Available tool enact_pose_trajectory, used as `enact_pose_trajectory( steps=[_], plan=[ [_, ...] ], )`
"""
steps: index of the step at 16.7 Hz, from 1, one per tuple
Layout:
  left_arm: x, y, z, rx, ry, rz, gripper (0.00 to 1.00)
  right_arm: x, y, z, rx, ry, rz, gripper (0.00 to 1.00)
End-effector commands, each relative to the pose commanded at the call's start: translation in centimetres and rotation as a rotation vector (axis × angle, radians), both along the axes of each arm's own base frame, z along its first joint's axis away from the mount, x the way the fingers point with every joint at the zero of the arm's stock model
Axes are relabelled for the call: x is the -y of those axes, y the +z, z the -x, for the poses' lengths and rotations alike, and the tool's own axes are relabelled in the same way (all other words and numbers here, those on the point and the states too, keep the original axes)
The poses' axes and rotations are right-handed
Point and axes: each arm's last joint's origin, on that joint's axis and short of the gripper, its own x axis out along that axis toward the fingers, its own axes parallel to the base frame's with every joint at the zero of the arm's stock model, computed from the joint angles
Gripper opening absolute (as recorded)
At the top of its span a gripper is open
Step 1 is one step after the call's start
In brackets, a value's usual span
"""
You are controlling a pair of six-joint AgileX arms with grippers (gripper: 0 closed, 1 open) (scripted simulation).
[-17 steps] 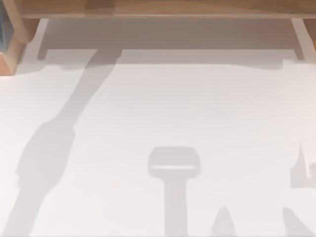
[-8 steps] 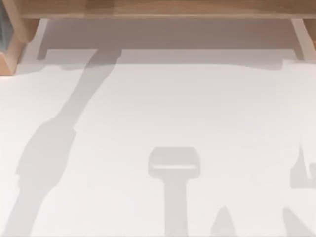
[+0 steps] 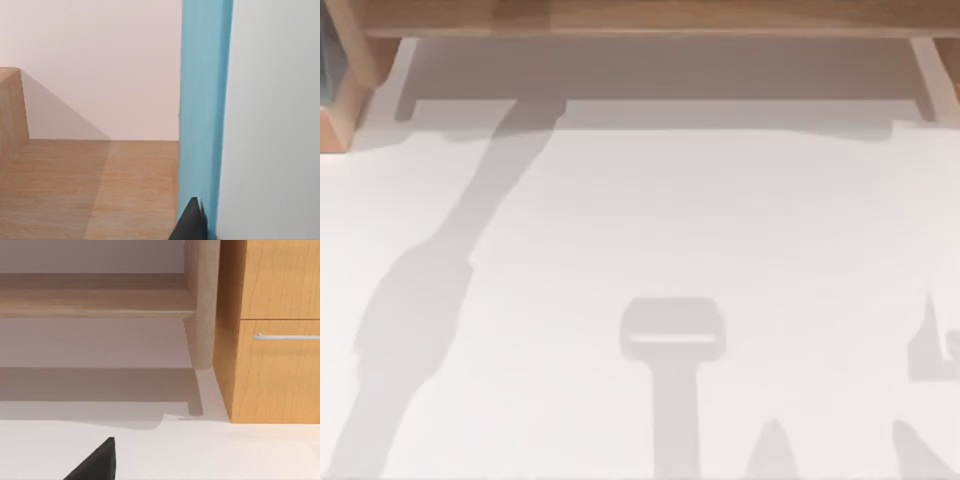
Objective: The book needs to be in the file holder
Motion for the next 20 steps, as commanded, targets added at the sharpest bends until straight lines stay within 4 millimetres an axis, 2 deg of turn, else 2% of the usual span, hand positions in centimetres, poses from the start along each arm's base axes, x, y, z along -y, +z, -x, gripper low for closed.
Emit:
enact_pose_trajectory(
  steps=[8, 12, 18, 20],
  plan=[
    [0.1, 0.1, 0.1, 0.0, -0.002, -0.001, 0.0, 0.0, 0.0, 0.0, 0.0, 0.0, 0.0, 1.0],
    [0.1, 1.4, 0.1, 0.004, -0.002, 0.0, 0.0, 0.0, 0.0, 0.0, 0.0, 0.0, 0.0, 1.0],
    [0.0, 1.7, 0.2, 0.005, -0.001, -0.001, 0.0, 0.0, 0.0, 0.0, 0.0, 0.0, 0.0, 1.0],
    [-0.4, 2.2, 0.8, 0.036, 0.021, -0.017, 0.0, 0.0, 0.0, 0.0, 0.0, 0.0, 0.0, 1.0]
  ],
)
